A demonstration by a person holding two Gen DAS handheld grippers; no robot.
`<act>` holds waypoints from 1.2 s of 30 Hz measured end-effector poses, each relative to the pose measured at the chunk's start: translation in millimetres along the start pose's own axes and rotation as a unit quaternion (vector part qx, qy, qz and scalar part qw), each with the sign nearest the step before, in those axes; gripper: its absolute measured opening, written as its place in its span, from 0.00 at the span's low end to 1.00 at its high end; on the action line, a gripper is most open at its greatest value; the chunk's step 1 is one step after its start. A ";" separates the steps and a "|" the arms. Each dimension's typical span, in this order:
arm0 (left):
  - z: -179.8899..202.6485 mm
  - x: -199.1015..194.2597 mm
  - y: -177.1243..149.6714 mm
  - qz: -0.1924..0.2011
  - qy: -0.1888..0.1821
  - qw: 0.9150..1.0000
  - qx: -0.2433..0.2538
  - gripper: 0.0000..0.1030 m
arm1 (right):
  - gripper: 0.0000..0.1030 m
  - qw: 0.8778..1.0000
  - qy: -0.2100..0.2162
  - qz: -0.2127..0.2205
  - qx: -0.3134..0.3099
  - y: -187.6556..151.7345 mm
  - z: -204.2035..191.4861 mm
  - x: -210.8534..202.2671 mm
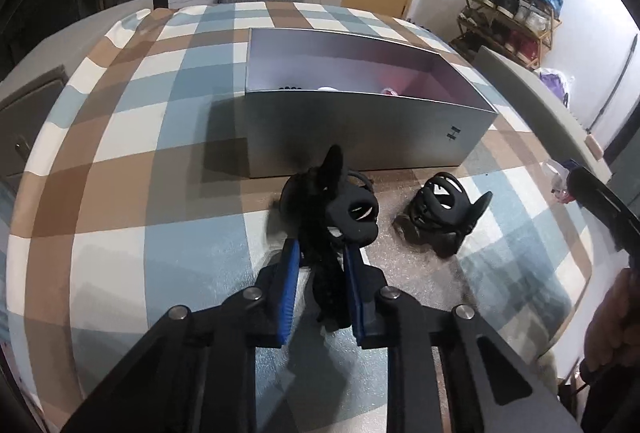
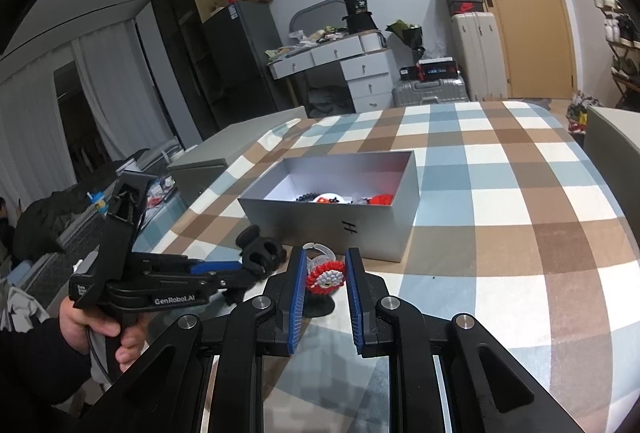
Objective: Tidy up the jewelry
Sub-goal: 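Grasp a black hair clip with the left gripper and lift it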
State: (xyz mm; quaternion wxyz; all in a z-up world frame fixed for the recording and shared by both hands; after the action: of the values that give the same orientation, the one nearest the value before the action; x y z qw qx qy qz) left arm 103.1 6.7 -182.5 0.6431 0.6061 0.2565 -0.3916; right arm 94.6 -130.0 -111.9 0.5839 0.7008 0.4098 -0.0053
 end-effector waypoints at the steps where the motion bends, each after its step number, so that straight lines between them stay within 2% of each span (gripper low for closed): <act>1: -0.3 -1.4 -0.7 0.000 0.004 1.000 0.005 0.16 | 0.18 1.000 0.001 0.000 0.000 0.5 -0.4 -0.4; 8: 3.5 -16.9 -0.4 0.005 -0.003 1.000 0.007 0.13 | 0.18 1.000 0.001 0.006 -0.008 4.3 -5.1 -3.2; 9: 3.7 -20.2 0.7 0.008 -0.005 1.000 0.006 0.02 | 0.18 1.000 0.002 0.006 -0.008 4.9 -6.2 -3.0; 10: 4.0 -22.4 2.1 0.011 -0.008 1.000 0.007 0.00 | 0.18 1.000 0.004 0.005 -0.007 5.6 -7.2 -2.7; 15: 4.1 -33.6 7.2 0.028 -0.009 1.000 0.013 0.00 | 0.18 1.000 0.009 0.008 -0.011 9.1 -13.8 -3.1; 23: -2.6 -20.9 0.0 0.006 -0.020 1.000 -0.011 0.00 | 0.16 1.000 0.009 0.004 -0.021 9.2 -21.9 -2.8; 25: -1.0 -17.6 -1.2 0.000 -0.015 1.000 -0.007 0.20 | 0.16 1.000 0.010 0.004 -0.021 9.0 -21.6 -1.7; 26: -0.1 -15.0 -0.7 0.002 -0.014 1.000 -0.007 0.40 | 0.16 1.000 0.009 0.003 -0.021 8.5 -20.5 -0.2; 27: 1.3 -15.5 0.3 0.007 -0.020 1.000 -0.010 0.50 | 0.16 1.000 0.008 0.002 -0.020 7.6 -19.4 0.9; 30: 2.1 -12.6 2.2 0.007 -0.017 1.000 -0.009 0.56 | 0.17 1.000 0.006 -0.008 -0.005 1.4 -11.5 4.2; 33: 3.4 -1.5 -2.8 -0.016 -0.018 1.000 -0.007 0.56 | 0.18 1.000 0.016 -0.024 0.007 -13.7 -8.5 6.6; 36: 4.8 -0.8 -4.1 -0.013 -0.007 1.000 0.006 0.56 | 0.18 0.999 0.022 -0.041 -0.001 -30.7 -13.5 8.0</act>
State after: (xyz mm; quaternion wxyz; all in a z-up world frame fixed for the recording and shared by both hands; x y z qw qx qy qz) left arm 98.6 2.4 -183.6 0.6361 0.6036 0.2581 -0.4055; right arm 75.7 -114.8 -136.5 0.5744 0.6830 0.4509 -0.0130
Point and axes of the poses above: each gripper's, at about its wrist camera, not at the fingertips, and x roughly the way its jaws point, z to its right, y to its top, the point moved 9 cm from there along x, roughly the way its jaws point, and after that the axes turned 4 degrees about y, right-handed, at the moved point
